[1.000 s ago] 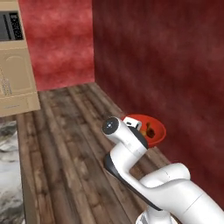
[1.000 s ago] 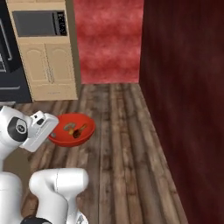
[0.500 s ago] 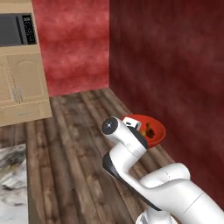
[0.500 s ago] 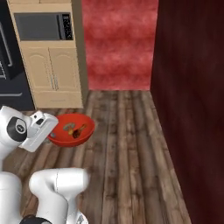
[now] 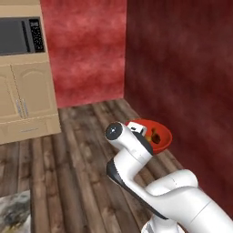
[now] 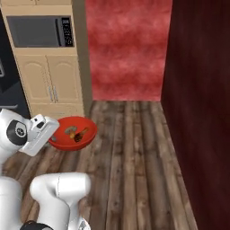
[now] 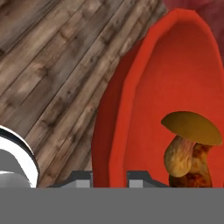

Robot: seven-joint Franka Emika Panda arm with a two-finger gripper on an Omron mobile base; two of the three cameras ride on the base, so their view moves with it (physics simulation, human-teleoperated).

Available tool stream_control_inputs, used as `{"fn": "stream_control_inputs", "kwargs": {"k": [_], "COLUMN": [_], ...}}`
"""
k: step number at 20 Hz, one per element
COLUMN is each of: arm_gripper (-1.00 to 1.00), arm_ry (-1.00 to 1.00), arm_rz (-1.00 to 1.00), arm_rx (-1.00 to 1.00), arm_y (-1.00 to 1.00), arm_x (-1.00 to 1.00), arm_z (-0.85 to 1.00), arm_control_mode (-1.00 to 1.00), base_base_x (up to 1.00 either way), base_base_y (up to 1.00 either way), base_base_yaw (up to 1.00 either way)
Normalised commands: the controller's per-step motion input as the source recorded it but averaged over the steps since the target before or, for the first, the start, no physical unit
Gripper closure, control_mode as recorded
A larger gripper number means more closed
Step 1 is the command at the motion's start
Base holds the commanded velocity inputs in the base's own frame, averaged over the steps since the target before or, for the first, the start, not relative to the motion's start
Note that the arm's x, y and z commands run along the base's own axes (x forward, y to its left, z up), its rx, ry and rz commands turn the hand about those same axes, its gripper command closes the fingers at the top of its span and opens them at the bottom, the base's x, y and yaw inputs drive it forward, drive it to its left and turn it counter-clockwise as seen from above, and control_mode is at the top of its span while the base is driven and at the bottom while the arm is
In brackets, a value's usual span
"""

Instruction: Pick the chicken drumstick and mushroom from their plates and place them in the bowl. Then put the bowl in the fridge.

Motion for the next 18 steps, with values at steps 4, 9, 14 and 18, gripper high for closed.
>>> {"fn": "stream_control_inputs", "kwargs": {"k": [4,9,14,18], "arm_gripper": [1.00,1.00,1.00,1.00], "arm_ry": [0.00,0.00,0.00,0.00], "arm_rz": [0.00,0.00,0.00,0.00], "arm_rx": [0.00,0.00,0.00,0.00], "arm_y": [0.00,0.00,0.00,0.00], "arm_x": [0.00,0.00,0.00,0.00], "arm_z": [0.00,0.00,0.00,0.00], "arm_control_mode": [1.00,1.00,1.00,1.00], "base_base_x": [0.94,0.94,0.93,0.89], "base_base_y": [-0.01,0.00,0.00,0.00], "base_base_yaw": [0.13,0.19,0.29,0.35]}}
